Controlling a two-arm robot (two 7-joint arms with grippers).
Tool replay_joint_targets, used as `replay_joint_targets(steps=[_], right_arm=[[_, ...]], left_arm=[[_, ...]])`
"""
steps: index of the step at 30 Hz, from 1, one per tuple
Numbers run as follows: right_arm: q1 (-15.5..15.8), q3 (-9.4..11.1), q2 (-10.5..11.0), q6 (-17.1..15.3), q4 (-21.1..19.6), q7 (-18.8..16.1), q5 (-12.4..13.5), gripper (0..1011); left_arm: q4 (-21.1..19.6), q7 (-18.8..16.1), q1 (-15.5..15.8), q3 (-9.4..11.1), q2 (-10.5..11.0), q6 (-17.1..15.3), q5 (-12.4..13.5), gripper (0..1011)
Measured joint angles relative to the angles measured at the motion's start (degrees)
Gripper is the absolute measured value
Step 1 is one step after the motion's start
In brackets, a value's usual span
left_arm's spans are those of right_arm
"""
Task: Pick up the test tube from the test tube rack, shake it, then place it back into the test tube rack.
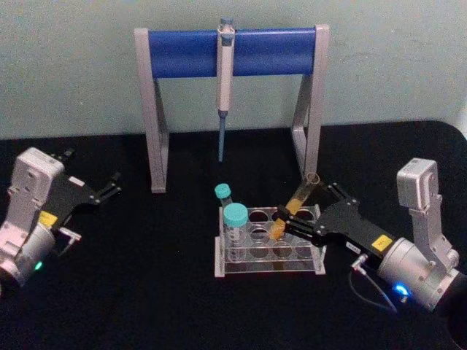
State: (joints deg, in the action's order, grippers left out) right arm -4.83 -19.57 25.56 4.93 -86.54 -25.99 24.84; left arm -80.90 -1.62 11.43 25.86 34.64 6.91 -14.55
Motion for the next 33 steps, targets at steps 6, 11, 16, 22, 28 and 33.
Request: replay_joint_targets(steps=[6, 11, 16, 22, 28, 33], right_arm=[[-1.5, -0.3, -1.1, -0.4, 1.7, -0.1, -0.6, 1000], [-2.3, -0.5, -1.7, -0.4, 2.7, -0.2, -1.1, 1000], [-3.0, -0.8, -2.1, -0.3, 3.4, -0.6, -1.5, 1000], [-3.5, -0.9, -2.4, -0.3, 3.9, -0.8, -1.7, 1000], [-3.7, -0.9, -2.5, -0.3, 4.0, -0.8, -1.9, 1000], [-3.7, -0.9, -2.5, -0.2, 4.0, -0.8, -1.9, 1000]], left_arm=[[0.0, 0.0, 0.0, 0.0, 0.0, 0.0, 0.0, 1001], [0.0, 0.0, 0.0, 0.0, 0.0, 0.0, 0.0, 1001], [0.0, 0.0, 0.0, 0.0, 0.0, 0.0, 0.0, 1001], [0.0, 0.0, 0.0, 0.0, 0.0, 0.0, 0.0, 1001], [0.0, 0.0, 0.0, 0.0, 0.0, 0.0, 0.0, 1001], [0.0, 0.0, 0.0, 0.0, 0.0, 0.0, 0.0, 1001]])
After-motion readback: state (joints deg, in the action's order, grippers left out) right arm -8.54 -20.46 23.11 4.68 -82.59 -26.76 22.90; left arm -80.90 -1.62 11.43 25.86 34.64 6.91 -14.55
